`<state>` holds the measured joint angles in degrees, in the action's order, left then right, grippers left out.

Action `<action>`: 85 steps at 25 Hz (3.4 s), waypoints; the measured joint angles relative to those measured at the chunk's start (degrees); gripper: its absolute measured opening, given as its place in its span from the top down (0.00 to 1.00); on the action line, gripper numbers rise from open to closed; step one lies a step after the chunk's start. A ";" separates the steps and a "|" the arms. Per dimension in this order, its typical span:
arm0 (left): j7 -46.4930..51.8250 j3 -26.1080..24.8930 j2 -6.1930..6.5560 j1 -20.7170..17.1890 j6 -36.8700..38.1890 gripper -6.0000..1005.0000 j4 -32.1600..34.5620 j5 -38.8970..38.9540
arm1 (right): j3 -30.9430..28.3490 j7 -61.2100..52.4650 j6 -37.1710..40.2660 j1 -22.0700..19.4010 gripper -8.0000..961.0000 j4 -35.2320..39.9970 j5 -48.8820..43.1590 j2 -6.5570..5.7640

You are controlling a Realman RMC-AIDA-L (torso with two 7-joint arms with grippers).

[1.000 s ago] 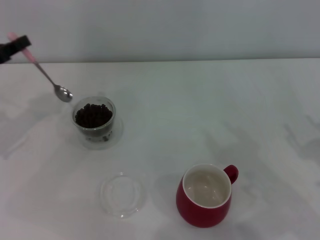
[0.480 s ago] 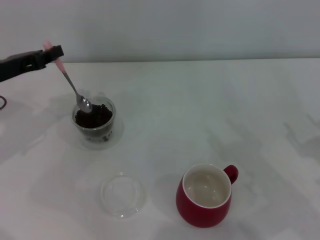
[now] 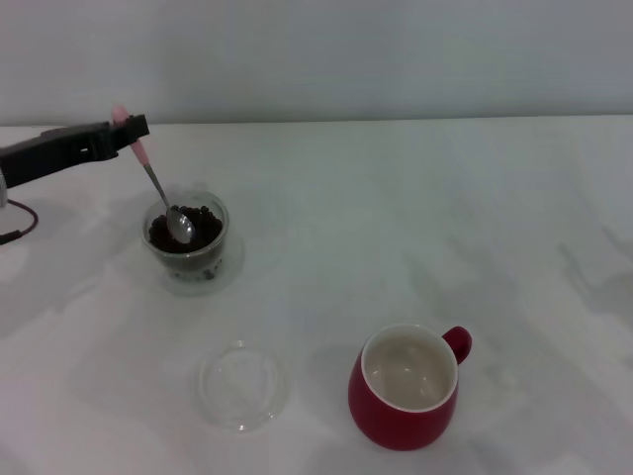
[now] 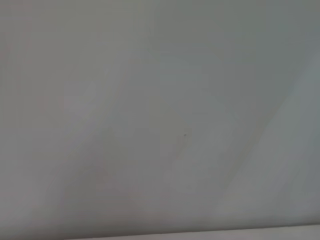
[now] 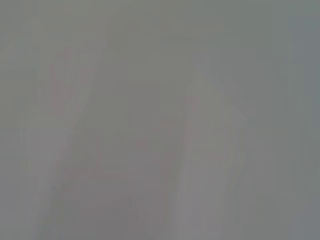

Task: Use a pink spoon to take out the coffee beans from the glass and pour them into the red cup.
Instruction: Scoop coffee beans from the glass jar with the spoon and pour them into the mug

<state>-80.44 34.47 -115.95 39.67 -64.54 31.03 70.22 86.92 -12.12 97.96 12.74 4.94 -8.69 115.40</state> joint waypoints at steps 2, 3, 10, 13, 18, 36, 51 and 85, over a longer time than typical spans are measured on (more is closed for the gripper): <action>0.15 0.01 -0.48 -0.06 0.48 0.86 0.00 0.07 | 0.01 -0.01 0.00 0.00 0.29 -0.08 -0.02 0.00; 0.36 0.10 -0.85 -0.10 1.11 0.86 0.00 0.07 | 0.01 -0.01 0.00 0.00 0.29 -0.08 -0.03 0.00; 1.15 0.16 -2.35 -0.54 6.29 0.86 -0.67 -0.58 | 0.01 -0.01 -0.05 0.00 0.29 -0.11 0.16 0.00; 1.16 0.14 -2.40 -0.65 7.13 0.86 -1.37 -0.51 | -0.04 -0.02 -0.17 0.00 0.29 -0.10 0.20 0.00; 1.18 -0.13 -2.57 -1.09 7.82 0.86 -3.16 0.97 | -0.13 -0.08 -1.09 0.07 0.29 0.39 0.24 0.00; 5.73 -0.50 -2.52 -5.77 7.48 0.86 -8.33 10.33 | -0.34 -1.49 -1.49 0.55 0.29 1.96 0.26 0.00; 8.66 -0.45 -2.47 -6.45 6.36 0.86 -10.70 14.38 | -0.40 -3.08 -2.37 1.52 0.29 2.01 0.31 -0.09; 5.75 -0.45 -0.95 -9.23 -0.54 0.86 -10.54 21.58 | -0.18 -3.09 -4.75 2.99 0.30 3.41 0.34 -0.02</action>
<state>-74.70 34.01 -116.89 30.45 -65.09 20.48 91.80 86.74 -15.20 93.20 15.73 8.35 -8.35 115.38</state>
